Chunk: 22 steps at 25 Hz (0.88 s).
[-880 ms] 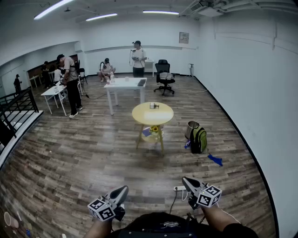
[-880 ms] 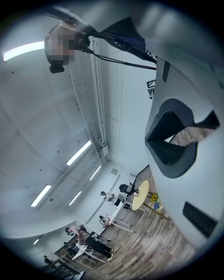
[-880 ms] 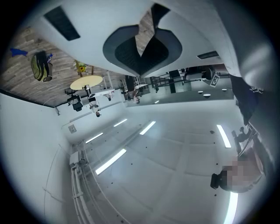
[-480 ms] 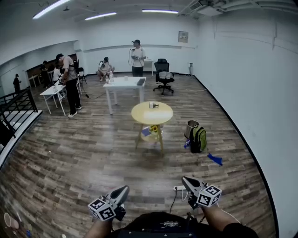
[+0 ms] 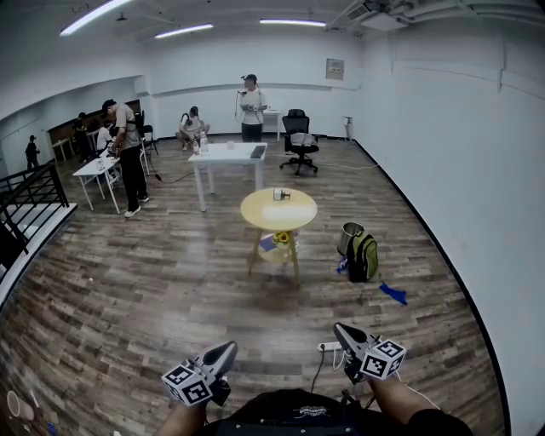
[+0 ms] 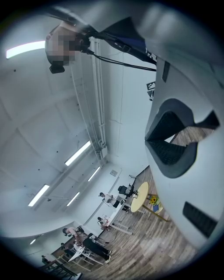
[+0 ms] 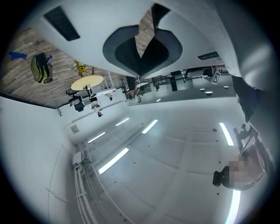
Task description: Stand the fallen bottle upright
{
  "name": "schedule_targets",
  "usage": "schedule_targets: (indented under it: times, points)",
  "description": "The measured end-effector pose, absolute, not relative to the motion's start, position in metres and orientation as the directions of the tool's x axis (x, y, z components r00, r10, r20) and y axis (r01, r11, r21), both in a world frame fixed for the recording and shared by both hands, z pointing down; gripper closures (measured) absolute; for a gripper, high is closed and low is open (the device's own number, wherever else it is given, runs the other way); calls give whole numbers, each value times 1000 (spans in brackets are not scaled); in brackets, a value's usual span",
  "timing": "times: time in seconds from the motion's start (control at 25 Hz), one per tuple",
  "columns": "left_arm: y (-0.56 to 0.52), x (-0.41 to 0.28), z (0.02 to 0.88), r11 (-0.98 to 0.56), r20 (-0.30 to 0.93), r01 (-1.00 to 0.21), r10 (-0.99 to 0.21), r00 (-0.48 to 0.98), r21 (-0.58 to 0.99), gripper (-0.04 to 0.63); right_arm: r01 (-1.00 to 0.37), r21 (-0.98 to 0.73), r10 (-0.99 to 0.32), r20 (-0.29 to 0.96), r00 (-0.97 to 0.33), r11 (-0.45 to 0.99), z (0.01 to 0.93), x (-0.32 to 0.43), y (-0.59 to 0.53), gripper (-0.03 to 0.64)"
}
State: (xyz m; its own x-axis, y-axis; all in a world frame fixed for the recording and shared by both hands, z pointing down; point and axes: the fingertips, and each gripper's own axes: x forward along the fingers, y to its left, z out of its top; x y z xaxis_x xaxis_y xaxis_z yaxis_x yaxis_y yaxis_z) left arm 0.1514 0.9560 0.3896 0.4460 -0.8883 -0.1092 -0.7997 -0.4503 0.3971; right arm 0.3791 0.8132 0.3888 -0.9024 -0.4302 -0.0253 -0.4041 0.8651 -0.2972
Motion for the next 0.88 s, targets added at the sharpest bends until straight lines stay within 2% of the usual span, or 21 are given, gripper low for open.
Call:
schedule_targets:
  times: [0.56,0.88]
  points:
    - [961,134,389,-446,-121,-796,-891,438,410,585,-387,-298,-413,-26,-910,873,385,357,816,612]
    - [984,76,393,-437,-128,-806,-897,423,400,585,-388,-243,-411,-48,-911,889,372,304,824,612]
